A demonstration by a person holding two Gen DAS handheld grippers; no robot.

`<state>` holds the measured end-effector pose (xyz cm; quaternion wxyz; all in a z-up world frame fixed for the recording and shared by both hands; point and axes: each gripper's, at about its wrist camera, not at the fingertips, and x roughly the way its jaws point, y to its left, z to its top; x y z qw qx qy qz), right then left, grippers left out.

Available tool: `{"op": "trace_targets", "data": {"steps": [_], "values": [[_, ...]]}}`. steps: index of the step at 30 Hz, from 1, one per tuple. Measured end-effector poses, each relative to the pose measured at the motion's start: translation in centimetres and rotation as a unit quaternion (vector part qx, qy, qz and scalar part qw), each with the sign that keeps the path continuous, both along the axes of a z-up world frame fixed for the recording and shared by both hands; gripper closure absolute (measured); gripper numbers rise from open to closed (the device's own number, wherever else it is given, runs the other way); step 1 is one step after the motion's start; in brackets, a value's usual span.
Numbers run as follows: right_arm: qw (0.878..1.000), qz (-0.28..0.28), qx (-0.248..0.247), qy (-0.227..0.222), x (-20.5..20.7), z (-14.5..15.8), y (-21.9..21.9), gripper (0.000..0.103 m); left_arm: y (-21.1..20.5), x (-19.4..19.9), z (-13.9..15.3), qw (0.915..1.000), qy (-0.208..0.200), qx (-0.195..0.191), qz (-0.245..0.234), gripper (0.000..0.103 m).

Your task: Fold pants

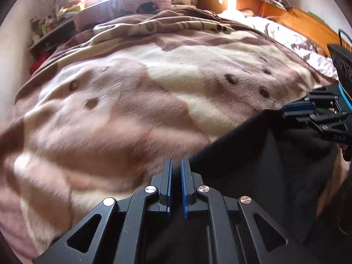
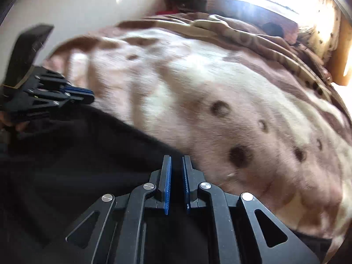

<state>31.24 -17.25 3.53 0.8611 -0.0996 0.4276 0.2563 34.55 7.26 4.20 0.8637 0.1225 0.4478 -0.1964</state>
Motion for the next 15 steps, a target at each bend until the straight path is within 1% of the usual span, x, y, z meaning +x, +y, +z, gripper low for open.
{"op": "trace_targets", "data": {"steps": [1,3,5,7,9,10,12,13,15], "values": [[1.000,0.009,0.013,0.006,-0.6,0.4,0.1,0.082,1.1,-0.8,0.3,1.0000,0.004,-0.005,0.008,0.084],[0.999,0.030,0.037,0.023,-2.0,0.8,1.0,0.066,3.2,-2.2,0.7,0.9996,0.007,0.004,0.026,0.083],[0.997,0.048,0.051,0.041,-3.2,0.7,2.2,0.056,5.2,-3.7,0.9,0.9992,0.007,0.009,0.040,0.082],[0.994,0.073,0.056,0.053,-4.6,0.4,3.9,0.056,7.7,-4.9,1.1,0.9970,0.009,0.026,0.073,0.082],[0.993,0.094,0.049,0.055,-5.6,0.1,6.1,0.056,10.3,-5.8,1.3,0.9945,0.006,0.017,0.104,0.081],[0.992,0.099,0.047,0.056,-5.9,0.0,6.9,0.056,11.9,-6.3,1.5,0.9922,0.007,0.010,0.124,0.078],[0.991,0.106,0.058,0.060,-6.1,-0.1,8.6,0.056,14.3,-6.9,1.5,0.9875,0.010,0.010,0.157,0.071],[0.990,0.106,0.067,0.063,-6.0,0.0,9.4,0.056,15.3,-7.1,1.4,0.9859,0.014,0.013,0.166,0.067],[0.989,0.109,0.069,0.065,-5.5,0.1,11.1,0.054,16.7,-7.4,1.2,0.9846,0.023,0.031,0.171,0.065]]}}
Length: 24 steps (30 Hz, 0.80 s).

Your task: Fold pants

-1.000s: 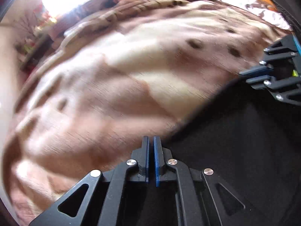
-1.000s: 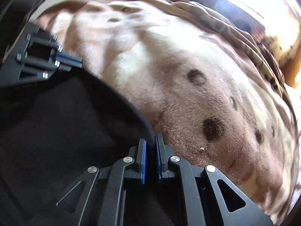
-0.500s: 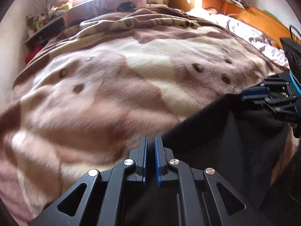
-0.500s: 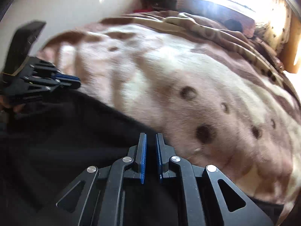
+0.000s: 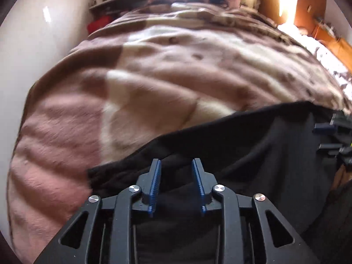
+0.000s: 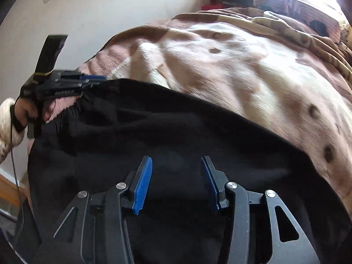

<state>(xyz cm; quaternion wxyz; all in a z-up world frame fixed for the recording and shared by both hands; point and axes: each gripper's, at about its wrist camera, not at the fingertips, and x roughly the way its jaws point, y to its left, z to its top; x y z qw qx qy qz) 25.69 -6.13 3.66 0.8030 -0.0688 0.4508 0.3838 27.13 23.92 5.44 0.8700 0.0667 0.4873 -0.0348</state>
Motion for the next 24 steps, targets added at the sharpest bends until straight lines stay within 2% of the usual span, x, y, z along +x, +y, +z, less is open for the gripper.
{"op": "trace_targets", "data": {"steps": [3,7,10,13,15,18,19,20,21,22,23,24], "values": [[1.000,0.019,-0.002,-0.009,1.2,0.4,3.1,0.044,2.2,-0.6,-0.2,0.9999,0.010,-0.009,0.006,0.063],[0.999,0.030,0.012,-0.015,3.2,0.4,6.3,0.043,5.5,-1.6,-0.7,0.9982,0.014,-0.039,0.044,0.058],[0.999,0.051,-0.012,-0.017,4.3,-0.9,9.5,0.043,7.9,-2.1,-1.5,0.9931,0.029,-0.094,0.064,0.058],[0.995,0.097,-0.040,0.007,4.4,-3.4,12.5,0.043,8.8,-2.6,-1.7,0.9908,0.030,-0.112,0.071,0.058],[0.991,0.115,-0.070,-0.011,3.7,-4.7,14.0,0.039,9.4,-3.0,-1.6,0.9889,0.028,-0.122,0.080,0.058],[0.987,0.130,-0.084,-0.033,3.2,-5.1,15.0,0.039,10.8,-3.5,-1.2,0.9816,0.017,-0.154,0.111,0.057],[0.987,0.129,-0.088,-0.034,3.3,-5.2,15.3,0.039,11.4,-3.6,-1.2,0.9797,0.014,-0.153,0.130,0.057],[0.987,0.126,-0.091,-0.032,3.4,-5.2,15.4,0.042,11.8,-3.6,-1.3,0.9777,0.012,-0.160,0.136,0.056],[0.988,0.118,-0.092,-0.036,3.4,-5.2,15.6,0.063,11.9,-3.4,-1.6,0.9751,0.013,-0.184,0.124,0.056],[0.988,0.118,-0.094,-0.044,3.2,-5.2,15.8,0.076,11.7,-3.3,-1.8,0.9747,0.019,-0.190,0.116,0.056],[0.987,0.118,-0.094,-0.050,3.0,-5.0,16.1,0.081,11.3,-3.1,-2.0,0.9746,0.025,-0.195,0.106,0.054],[0.987,0.115,-0.095,-0.051,2.9,-4.9,16.4,0.098,10.7,-2.8,-2.2,0.9752,0.028,-0.199,0.092,0.050]]}}
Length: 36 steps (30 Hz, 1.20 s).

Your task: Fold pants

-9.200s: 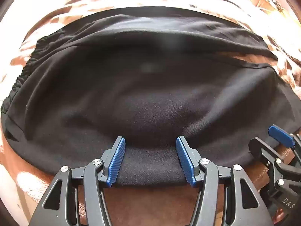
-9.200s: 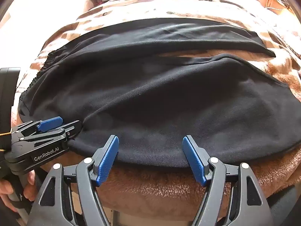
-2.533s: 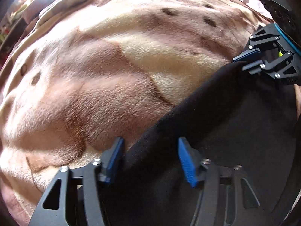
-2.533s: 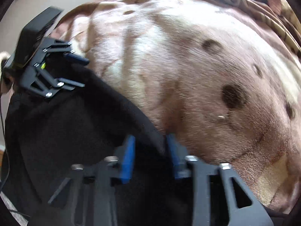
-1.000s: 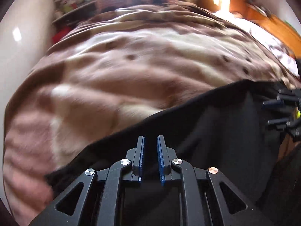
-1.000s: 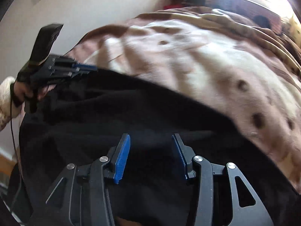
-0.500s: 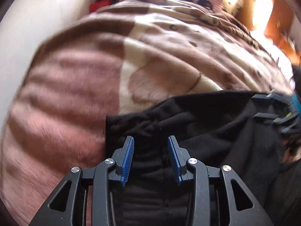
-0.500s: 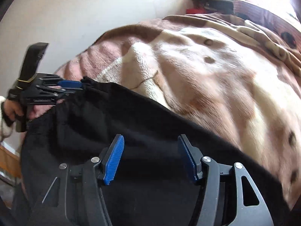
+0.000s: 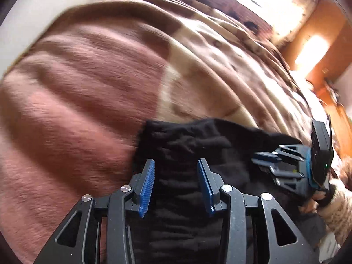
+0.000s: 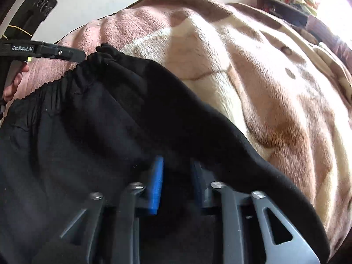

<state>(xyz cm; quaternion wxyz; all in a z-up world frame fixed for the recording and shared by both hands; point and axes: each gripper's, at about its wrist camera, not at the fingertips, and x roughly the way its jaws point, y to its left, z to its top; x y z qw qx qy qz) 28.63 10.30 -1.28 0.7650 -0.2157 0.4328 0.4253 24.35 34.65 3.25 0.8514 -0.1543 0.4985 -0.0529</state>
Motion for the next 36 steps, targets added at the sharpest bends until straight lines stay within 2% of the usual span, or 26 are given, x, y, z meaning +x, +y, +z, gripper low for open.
{"op": "trace_targets", "data": {"steps": [2,5,9,10,12,14,16,17,18,19,20,23,26,28,29,30,32,36], "values": [[1.000,-0.002,0.010,0.006,0.0,0.2,0.3,0.101,-0.7,0.6,-0.3,0.9998,-0.007,-0.002,-0.016,0.047],[1.000,-0.013,0.013,-0.004,0.0,0.3,0.5,0.102,0.1,1.4,-0.3,0.9981,-0.013,-0.060,0.002,0.047],[0.999,-0.032,0.040,0.001,0.6,1.4,0.5,0.103,-0.3,1.0,1.6,0.9926,-0.065,-0.100,-0.021,0.047],[0.998,-0.037,0.052,0.003,0.8,1.9,0.4,0.103,-0.5,1.1,1.6,0.9935,-0.059,-0.094,-0.026,0.047],[0.996,-0.041,0.079,0.016,1.4,2.6,0.6,0.103,-0.6,1.8,0.3,0.9969,-0.018,-0.073,-0.023,0.047],[0.997,-0.040,0.066,0.017,1.7,2.2,1.5,0.103,-0.5,2.6,-1.4,0.9951,0.035,-0.088,-0.026,0.047],[0.995,-0.021,0.071,0.063,1.7,1.3,2.2,0.103,-0.4,2.9,-1.4,0.9947,0.031,-0.097,-0.013,0.047],[0.995,-0.024,0.069,0.069,1.8,1.1,2.1,0.103,-0.3,3.1,-1.2,0.9934,0.027,-0.111,-0.008,0.050],[0.995,-0.026,0.067,0.065,1.5,0.9,1.9,0.103,-0.3,3.3,-0.9,0.9917,0.016,-0.127,-0.003,0.057],[0.995,-0.024,0.069,0.065,1.5,0.9,1.8,0.103,-0.2,3.5,-0.7,0.9916,0.010,-0.129,0.002,0.073],[0.995,-0.025,0.070,0.064,1.4,0.8,1.7,0.103,-0.1,3.7,-0.4,0.9923,0.006,-0.123,0.013,0.083],[0.995,-0.043,0.067,0.057,1.6,0.9,1.4,0.103,1.1,3.5,0.7,0.9889,-0.019,-0.141,0.043,0.083],[0.994,-0.054,0.084,0.049,1.7,1.7,0.8,0.103,1.9,3.3,3.0,0.9893,-0.076,-0.112,0.054,0.084],[0.992,-0.057,0.101,0.042,1.8,2.6,0.2,0.103,2.3,3.8,3.0,0.9885,-0.087,-0.107,0.061,0.083],[0.992,-0.061,0.107,0.034,2.0,3.1,0.0,0.103,2.6,4.2,2.4,0.9894,-0.079,-0.101,0.069,0.082],[0.992,-0.064,0.107,0.029,2.1,3.4,-0.4,0.103,2.6,4.9,0.9,0.9917,-0.049,-0.083,0.085,0.082],[0.992,-0.074,0.099,0.021,2.4,3.4,-0.8,0.103,2.9,5.6,-1.0,0.9925,-0.023,-0.067,0.099,0.082],[0.995,-0.083,0.059,0.014,2.3,2.7,-2.5,0.103,2.7,5.2,-1.0,0.9916,-0.032,-0.072,0.102,0.082]]}}
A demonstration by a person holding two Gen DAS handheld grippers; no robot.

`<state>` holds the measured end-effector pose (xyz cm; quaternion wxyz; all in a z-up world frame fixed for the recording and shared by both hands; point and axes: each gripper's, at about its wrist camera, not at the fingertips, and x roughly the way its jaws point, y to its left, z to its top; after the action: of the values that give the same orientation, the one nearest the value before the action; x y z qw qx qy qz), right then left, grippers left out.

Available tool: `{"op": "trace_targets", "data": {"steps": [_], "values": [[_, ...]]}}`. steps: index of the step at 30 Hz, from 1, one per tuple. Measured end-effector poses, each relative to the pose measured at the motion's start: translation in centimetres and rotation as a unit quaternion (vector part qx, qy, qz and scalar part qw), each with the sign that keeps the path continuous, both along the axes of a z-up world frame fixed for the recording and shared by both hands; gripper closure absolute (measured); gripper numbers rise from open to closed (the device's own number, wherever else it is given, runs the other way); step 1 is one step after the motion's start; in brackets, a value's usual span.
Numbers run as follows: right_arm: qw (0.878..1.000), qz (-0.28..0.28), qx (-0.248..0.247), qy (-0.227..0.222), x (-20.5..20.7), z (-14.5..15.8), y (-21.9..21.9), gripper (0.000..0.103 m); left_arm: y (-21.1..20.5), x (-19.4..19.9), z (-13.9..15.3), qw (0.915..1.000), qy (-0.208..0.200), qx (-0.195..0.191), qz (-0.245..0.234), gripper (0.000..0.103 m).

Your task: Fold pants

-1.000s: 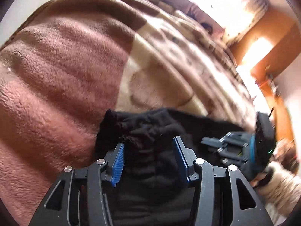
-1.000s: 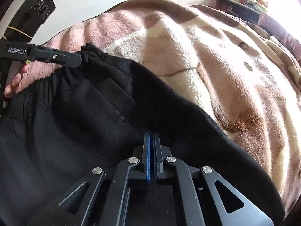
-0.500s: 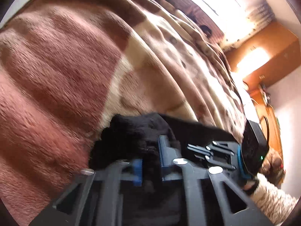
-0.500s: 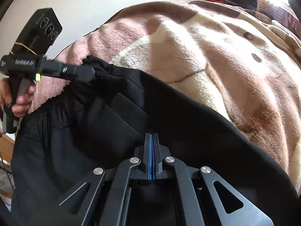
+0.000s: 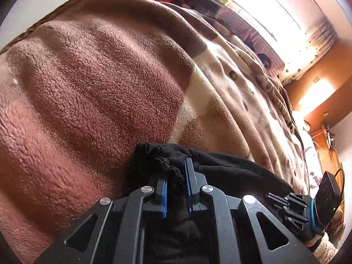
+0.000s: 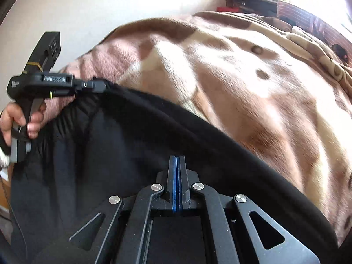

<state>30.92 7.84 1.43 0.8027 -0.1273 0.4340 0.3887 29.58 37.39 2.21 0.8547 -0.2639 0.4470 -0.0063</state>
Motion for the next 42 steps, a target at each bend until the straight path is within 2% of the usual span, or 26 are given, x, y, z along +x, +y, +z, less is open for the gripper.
{"op": "trace_targets", "data": {"steps": [3,6,8,9,11,14,15,18,22,25,26,28,29,30,31,32,33,36,39,42], "values": [[1.000,-0.002,-0.006,-0.009,-1.2,0.2,-2.8,0.103,-0.6,0.4,0.8,0.9992,0.011,0.031,-0.021,0.077],[0.999,-0.041,0.017,0.021,-1.8,0.4,-6.7,0.103,-1.6,-0.4,3.2,0.9965,0.007,0.075,-0.036,0.073],[0.996,-0.071,0.027,0.035,-2.9,0.6,-9.9,0.101,-1.7,-1.5,4.2,0.9949,-0.009,0.092,-0.041,0.067],[0.995,-0.085,0.025,0.034,-3.7,0.7,-11.6,0.096,-2.0,-2.3,5.0,0.9941,-0.021,0.098,-0.041,0.065],[0.993,-0.116,0.005,0.023,-5.7,1.0,-15.3,0.095,-3.0,-4.2,6.6,0.9933,-0.047,0.092,-0.053,0.056],[0.986,-0.167,-0.008,0.021,-8.0,1.5,-20.2,0.095,-5.9,-6.5,7.9,0.9889,-0.067,0.114,-0.068,0.052],[0.981,-0.194,-0.012,0.019,-9.0,1.8,-22.1,0.095,-7.8,-7.1,8.2,0.9865,-0.070,0.119,-0.090,0.051],[0.971,-0.240,-0.013,0.016,-11.5,2.3,-25.5,0.095,-12.1,-8.1,7.7,0.9856,-0.056,0.102,-0.122,0.051],[0.960,-0.278,0.006,0.031,-14.7,2.9,-27.8,0.095,-19.4,-10.0,5.6,0.9803,-0.025,0.121,-0.154,0.051],[0.955,-0.296,0.008,0.031,-17.8,3.0,-28.9,0.095,-24.5,-12.5,4.5,0.9785,-0.014,0.114,-0.171,0.051],[0.953,-0.302,0.002,0.039,-18.5,2.8,-29.0,0.095,-25.9,-13.2,4.1,0.9786,-0.011,0.112,-0.172,0.051],[0.951,-0.305,-0.028,0.040,-20.2,2.4,-28.8,0.095,-29.6,-15.2,3.2,0.9731,-0.003,0.131,-0.190,0.050],[0.951,-0.304,-0.040,0.041,-21.2,2.1,-28.8,0.092,-31.1,-16.0,2.8,0.9694,0.000,0.144,-0.199,0.050],[0.950,-0.306,-0.031,0.048,-22.0,1.9,-28.9,0.080,-33.1,-16.8,2.2,0.9643,0.010,0.166,-0.206,0.050],[0.949,-0.310,-0.017,0.059,-22.6,1.7,-29.2,0.069,-34.0,-17.5,1.9,0.9632,0.012,0.171,-0.207,0.050],[0.946,-0.317,-0.011,0.071,-23.0,1.2,-29.3,0.045,-35.0,-18.1,1.5,0.9621,0.016,0.177,-0.207,0.050],[0.942,-0.326,-0.013,0.080,-23.5,0.8,-29.3,0.036,-36.1,-18.7,1.0,0.9600,0.023,0.191,-0.203,0.050],[0.940,-0.331,-0.017,0.083,-24.5,-0.1,-29.2,0.036,-37.6,-19.9,-0.2,0.9584,0.037,0.194,-0.207,0.050],[0.937,-0.334,-0.037,0.096,-25.2,-1.6,-29.0,0.036,-38.5,-20.1,-1.6,0.9527,0.062,0.212,-0.209,0.050],[0.937,-0.334,-0.048,0.092,-25.5,-2.1,-28.7,0.036,-38.4,-20.4,-2.5,0.9557,0.074,0.202,-0.201,0.050]]}}
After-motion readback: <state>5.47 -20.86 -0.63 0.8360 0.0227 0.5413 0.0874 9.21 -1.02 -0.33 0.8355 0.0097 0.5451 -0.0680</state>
